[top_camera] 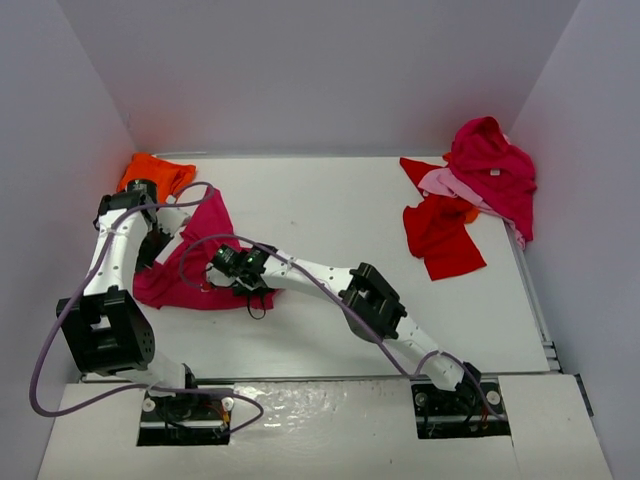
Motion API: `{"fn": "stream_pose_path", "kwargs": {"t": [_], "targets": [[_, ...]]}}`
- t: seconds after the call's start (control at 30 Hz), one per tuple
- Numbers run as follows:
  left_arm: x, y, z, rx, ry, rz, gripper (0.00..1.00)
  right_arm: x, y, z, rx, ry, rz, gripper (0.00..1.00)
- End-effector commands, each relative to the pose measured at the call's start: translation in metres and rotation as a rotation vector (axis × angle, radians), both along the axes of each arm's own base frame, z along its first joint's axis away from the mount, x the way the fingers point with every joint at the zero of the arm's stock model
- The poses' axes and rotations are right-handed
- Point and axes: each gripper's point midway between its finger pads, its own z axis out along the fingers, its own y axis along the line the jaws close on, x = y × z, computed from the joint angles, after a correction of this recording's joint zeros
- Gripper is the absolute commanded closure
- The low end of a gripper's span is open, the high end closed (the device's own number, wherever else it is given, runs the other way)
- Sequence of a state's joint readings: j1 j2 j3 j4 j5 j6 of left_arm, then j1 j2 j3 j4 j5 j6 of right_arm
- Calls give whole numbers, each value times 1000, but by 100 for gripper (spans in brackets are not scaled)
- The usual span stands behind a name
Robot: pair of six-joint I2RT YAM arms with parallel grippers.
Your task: Fold and stack the t-shirts
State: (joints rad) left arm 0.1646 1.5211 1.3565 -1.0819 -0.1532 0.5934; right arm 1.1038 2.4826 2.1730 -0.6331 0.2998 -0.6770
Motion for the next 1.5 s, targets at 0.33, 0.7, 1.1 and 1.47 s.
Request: {"fn": "stream_pose_path", "kwargs": {"t": [0.33, 0.7, 1.1, 1.47], "targets": [[-8, 5, 14, 51, -69, -18, 100, 25, -59, -37, -80, 9, -116, 100], [2, -5, 15, -3, -78, -21, 100, -72, -230, 13, -229, 446, -249, 100], [-1, -8, 13, 6, -44, -39, 100, -26, -199, 170, 50, 84, -188, 44], [-12, -21, 5, -16, -26, -50, 100, 18, -52, 88, 285, 335, -70, 63]]}}
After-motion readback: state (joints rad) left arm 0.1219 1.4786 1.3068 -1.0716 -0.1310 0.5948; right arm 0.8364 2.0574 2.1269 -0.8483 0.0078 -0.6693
